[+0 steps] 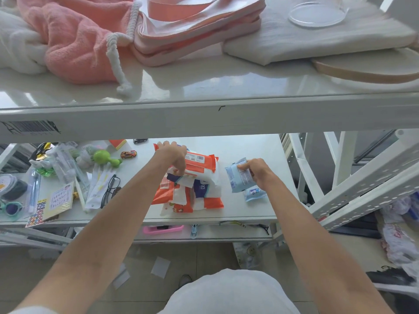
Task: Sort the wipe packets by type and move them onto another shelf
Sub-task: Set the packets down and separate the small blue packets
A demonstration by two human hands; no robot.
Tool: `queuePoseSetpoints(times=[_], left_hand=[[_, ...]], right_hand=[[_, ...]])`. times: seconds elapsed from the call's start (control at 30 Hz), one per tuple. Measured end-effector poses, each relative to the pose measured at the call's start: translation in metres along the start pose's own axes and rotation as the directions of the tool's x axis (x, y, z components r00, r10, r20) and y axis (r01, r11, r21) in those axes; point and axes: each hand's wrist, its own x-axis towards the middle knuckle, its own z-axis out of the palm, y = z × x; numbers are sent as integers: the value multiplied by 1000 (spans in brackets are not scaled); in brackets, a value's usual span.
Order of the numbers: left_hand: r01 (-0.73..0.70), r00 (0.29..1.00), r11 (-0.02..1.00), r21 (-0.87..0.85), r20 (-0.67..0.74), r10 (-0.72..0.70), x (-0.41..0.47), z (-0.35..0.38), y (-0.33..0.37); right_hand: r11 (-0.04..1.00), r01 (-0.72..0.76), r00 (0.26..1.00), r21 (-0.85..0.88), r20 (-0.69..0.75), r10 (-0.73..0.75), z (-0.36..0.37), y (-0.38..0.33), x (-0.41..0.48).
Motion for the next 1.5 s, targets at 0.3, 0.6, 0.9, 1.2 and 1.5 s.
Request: queuePoseSetpoints(times=[0.3, 0.6, 0.9, 1.2, 1.5], left_hand=[[-110, 983, 986, -126, -163, 89, -6, 5, 35], [116, 992, 108, -987, 121, 40, -20, 16, 140], [62, 970, -66, -996, 45, 237, 11, 57, 194], [-486, 866, 680, -550, -405, 293, 31, 121, 237], [-485, 853, 579, -656, -499, 149, 27, 144, 214]], right_hand=[[994, 85, 996, 63, 22, -86, 1, 7, 3], [950, 298, 952, 88, -92, -291, -34, 21, -12], [955, 272, 960, 118, -96, -262, -72, 62, -19], [949, 145, 810, -280, -518, -277, -86, 92, 8], [929, 30, 819, -368, -524, -234, -88, 110, 13]])
